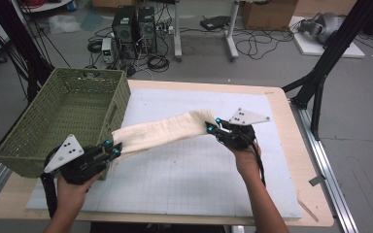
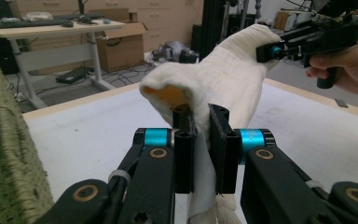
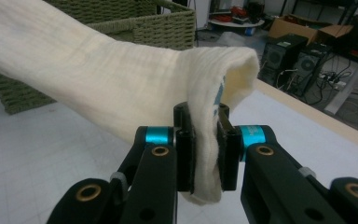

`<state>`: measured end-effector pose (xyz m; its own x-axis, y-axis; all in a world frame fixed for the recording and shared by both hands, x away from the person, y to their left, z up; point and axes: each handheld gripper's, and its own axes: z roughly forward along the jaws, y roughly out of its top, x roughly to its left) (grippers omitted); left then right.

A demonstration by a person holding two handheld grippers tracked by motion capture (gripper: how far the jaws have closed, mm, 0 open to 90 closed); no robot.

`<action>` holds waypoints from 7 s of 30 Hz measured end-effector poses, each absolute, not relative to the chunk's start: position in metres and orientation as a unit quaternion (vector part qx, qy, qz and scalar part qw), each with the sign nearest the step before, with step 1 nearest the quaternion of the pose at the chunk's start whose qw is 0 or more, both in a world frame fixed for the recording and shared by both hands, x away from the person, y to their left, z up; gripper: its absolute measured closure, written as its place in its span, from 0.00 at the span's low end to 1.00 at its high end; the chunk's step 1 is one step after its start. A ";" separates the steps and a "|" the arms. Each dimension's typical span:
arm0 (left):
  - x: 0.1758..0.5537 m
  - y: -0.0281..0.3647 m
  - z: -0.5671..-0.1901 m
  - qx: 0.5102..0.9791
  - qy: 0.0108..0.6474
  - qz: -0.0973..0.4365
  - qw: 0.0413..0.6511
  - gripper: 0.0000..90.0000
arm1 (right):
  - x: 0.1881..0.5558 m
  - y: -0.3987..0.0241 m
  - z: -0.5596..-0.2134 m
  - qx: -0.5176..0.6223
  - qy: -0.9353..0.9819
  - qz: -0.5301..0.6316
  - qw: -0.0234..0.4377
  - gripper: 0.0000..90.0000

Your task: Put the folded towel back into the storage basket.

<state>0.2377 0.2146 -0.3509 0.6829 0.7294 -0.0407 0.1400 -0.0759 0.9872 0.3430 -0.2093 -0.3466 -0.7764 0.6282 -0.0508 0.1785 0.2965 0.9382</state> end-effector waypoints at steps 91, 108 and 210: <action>0.221 0.330 -0.342 0.573 0.478 0.330 0.578 0.74 | 0.505 0.138 -0.276 0.186 0.808 0.523 0.198 0.91; 0.224 0.324 -0.340 0.564 0.477 0.328 0.589 0.17 | 0.492 0.095 -0.308 0.208 0.812 0.523 0.152 0.30; 0.290 0.137 -0.409 0.736 0.267 0.140 0.606 0.19 | 0.262 -0.282 -0.419 0.399 0.736 0.463 0.290 0.19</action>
<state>0.2901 0.1369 -0.4095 0.8176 0.5637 -0.1174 0.2237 -0.1230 0.9669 0.2619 -0.2821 -0.4194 -0.5131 0.8564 -0.0576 0.3198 0.2530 0.9131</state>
